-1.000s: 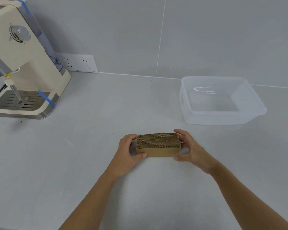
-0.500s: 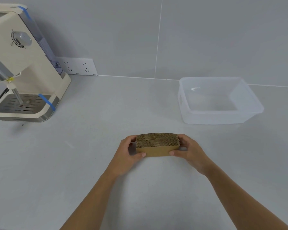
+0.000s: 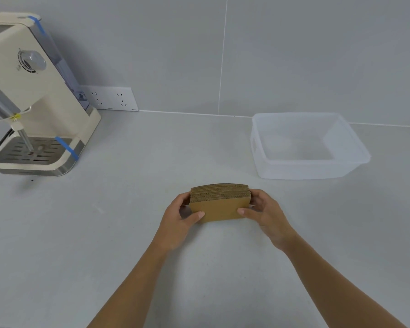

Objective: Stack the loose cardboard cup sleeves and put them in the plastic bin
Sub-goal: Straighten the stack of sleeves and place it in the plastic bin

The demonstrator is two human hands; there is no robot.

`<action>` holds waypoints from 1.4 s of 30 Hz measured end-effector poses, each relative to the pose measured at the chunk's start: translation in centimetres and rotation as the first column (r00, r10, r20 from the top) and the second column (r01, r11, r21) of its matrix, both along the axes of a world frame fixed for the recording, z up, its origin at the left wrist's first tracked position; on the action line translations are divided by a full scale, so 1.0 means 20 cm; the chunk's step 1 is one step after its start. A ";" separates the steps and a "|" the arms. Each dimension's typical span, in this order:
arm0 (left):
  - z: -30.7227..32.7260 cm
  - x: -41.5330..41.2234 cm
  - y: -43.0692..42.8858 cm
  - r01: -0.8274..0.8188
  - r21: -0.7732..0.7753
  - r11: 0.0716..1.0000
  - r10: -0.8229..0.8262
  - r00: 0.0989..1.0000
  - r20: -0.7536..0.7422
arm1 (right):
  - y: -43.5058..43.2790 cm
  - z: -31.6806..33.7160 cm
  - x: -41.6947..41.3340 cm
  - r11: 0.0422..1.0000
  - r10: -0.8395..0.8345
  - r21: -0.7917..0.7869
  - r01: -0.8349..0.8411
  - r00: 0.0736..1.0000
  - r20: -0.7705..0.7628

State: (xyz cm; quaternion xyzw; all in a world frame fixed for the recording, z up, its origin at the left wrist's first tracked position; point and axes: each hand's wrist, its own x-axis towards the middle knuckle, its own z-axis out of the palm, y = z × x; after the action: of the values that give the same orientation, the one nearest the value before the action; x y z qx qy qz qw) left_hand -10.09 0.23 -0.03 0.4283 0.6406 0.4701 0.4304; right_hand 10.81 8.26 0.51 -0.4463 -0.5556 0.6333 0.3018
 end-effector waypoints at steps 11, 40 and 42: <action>0.29 0.07 0.17 -0.086 0.167 0.982 0.093 0.995 -0.035 | 0.15 0.22 0.02 0.985 -0.087 0.133 0.106 0.986 -0.141; 0.47 0.66 1.18 0.032 -0.156 0.987 -0.032 0.999 0.000 | 1.06 0.39 0.56 0.974 -0.227 0.020 0.226 0.974 0.012; 0.45 0.67 1.23 0.034 -0.232 0.972 -0.041 0.999 -0.027 | 1.10 0.37 0.59 0.980 -0.183 -0.060 0.187 0.981 0.068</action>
State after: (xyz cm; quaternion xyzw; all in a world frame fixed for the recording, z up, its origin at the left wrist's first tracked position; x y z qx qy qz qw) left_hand 3.41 24.91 8.88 0.3946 0.6895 0.3770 0.4761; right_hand 22.62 30.33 7.86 -0.5251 -0.4996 0.6062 0.3274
